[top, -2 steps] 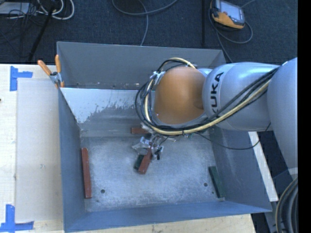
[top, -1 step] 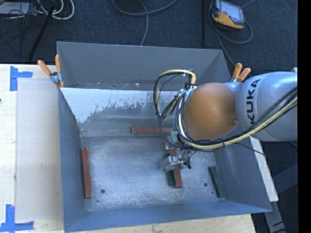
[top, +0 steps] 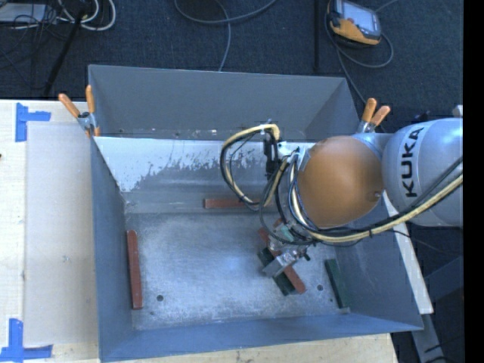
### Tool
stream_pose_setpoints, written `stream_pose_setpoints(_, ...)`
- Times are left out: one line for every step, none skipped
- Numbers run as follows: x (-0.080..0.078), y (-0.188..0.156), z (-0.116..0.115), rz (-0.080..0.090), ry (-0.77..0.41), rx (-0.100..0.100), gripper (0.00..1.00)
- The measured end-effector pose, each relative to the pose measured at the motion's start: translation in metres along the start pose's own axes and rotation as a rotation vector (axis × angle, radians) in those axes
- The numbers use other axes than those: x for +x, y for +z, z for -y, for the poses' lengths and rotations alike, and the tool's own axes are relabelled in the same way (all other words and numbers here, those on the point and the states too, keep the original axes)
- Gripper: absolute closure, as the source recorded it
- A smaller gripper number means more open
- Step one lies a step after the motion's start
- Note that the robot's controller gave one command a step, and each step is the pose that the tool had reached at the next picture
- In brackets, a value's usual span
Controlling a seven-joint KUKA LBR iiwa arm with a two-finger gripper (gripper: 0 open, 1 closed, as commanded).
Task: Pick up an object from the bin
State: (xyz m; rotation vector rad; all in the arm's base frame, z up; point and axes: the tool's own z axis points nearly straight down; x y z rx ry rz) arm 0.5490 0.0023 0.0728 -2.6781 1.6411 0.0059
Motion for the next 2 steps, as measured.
stream_pose_setpoints(0.01,-0.077,-0.001,-0.005,0.014,0.006,1.0)
stream_pose_setpoints(0.006,-0.133,-0.001,-0.003,0.024,0.005,1.0)
